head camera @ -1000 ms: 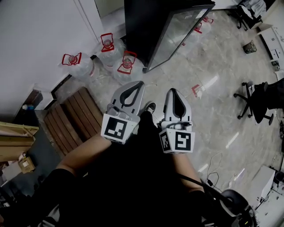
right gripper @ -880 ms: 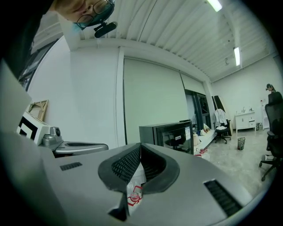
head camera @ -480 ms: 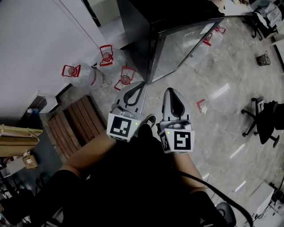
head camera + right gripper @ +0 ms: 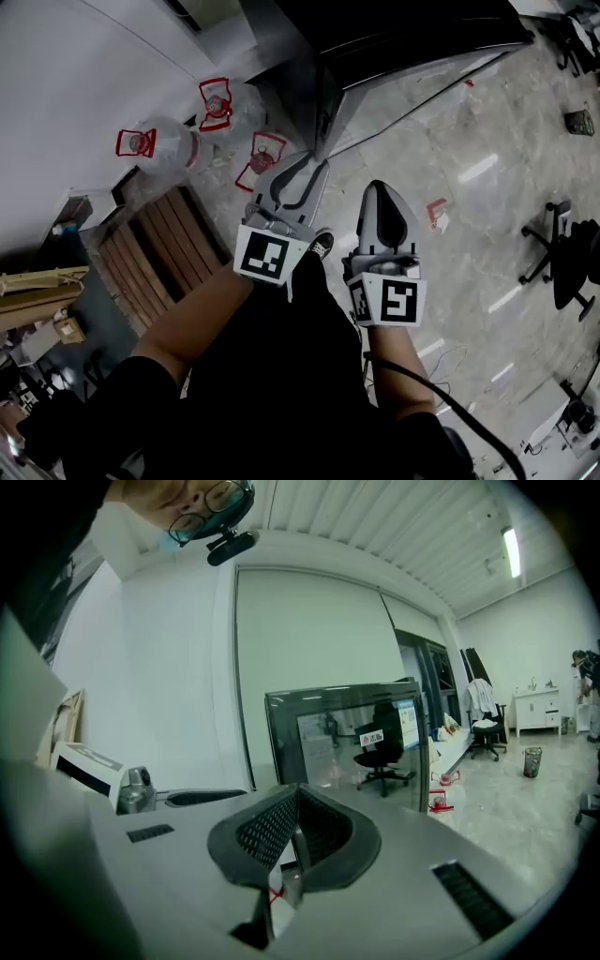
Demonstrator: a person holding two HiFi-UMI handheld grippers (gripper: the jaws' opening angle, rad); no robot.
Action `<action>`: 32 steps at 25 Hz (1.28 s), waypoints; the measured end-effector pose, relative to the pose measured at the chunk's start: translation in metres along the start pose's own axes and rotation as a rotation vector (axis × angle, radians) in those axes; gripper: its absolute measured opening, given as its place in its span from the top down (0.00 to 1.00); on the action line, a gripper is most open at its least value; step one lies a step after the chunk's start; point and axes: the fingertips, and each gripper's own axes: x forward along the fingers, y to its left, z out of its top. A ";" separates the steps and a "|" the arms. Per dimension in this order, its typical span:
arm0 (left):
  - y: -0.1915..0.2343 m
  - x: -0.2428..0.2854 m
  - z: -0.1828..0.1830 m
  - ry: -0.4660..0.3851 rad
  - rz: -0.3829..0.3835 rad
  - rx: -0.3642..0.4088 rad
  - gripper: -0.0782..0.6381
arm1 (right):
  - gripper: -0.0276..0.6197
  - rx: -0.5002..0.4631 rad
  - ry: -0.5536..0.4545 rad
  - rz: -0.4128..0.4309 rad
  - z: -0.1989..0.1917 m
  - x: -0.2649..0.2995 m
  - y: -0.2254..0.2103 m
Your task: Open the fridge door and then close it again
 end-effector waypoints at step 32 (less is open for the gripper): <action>0.020 0.082 -0.084 -0.029 -0.104 0.086 0.82 | 0.93 0.115 0.081 -0.138 -0.109 0.037 -0.045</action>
